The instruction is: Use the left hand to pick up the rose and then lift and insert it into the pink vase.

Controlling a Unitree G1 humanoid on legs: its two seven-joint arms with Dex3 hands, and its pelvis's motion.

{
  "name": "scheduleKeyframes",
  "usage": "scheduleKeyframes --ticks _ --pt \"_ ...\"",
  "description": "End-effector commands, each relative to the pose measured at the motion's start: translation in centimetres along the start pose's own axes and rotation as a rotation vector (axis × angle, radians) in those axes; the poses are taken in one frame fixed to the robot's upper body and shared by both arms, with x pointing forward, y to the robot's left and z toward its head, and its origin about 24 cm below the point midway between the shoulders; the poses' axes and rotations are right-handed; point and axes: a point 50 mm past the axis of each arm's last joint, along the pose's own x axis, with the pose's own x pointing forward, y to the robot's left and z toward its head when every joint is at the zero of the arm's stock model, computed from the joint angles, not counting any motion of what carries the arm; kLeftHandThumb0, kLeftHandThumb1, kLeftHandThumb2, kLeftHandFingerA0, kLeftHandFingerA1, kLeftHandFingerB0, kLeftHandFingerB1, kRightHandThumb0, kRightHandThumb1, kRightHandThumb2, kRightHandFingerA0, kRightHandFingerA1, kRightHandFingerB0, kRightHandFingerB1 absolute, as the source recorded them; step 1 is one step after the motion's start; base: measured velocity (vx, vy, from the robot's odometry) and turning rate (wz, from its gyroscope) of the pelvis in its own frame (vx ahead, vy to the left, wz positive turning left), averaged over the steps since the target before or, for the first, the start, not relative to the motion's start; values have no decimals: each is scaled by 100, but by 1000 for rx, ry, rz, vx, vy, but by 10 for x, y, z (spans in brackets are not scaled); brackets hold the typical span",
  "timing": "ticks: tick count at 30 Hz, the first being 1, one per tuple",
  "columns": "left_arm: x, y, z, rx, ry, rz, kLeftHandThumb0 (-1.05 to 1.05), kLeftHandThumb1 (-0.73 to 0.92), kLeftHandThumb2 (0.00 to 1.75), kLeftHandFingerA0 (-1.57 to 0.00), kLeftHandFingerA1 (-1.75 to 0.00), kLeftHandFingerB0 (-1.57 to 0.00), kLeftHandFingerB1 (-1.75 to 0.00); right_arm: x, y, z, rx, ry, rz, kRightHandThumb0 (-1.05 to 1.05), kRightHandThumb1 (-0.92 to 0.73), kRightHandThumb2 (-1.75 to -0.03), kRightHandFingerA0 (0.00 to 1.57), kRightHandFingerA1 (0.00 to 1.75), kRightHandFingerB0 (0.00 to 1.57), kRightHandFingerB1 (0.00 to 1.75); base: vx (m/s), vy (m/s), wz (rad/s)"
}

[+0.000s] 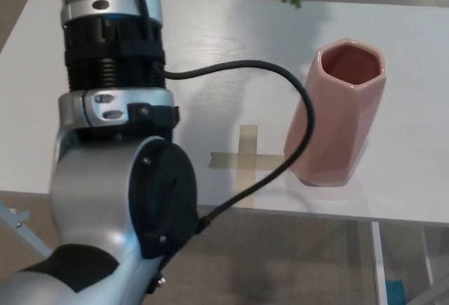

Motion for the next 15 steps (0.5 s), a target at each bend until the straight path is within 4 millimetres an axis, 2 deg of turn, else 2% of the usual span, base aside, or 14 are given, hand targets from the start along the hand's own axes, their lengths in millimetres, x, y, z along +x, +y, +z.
scheduleKeyframes --ticks 1,10,15 --pt "-5 -20 -6 -113 79 -63 -23 80 63 -96 -149 -83 -84 -4 1 -14 -32 33 16 -37 -63 -59 72 50 63 45 0 0 0" --pt "-6 -35 -12 -87 102 -104 -23 81 63 -95 -149 -83 -83 -4 2 -12 -44 25 23 -36 -63 -59 72 50 63 45 0 0 0" --pt "-8 -41 -22 -41 112 -114 -23 81 63 -95 -149 -83 -85 -3 2 -10 -42 28 29 -36 -63 -59 73 50 63 45 0 0 0"
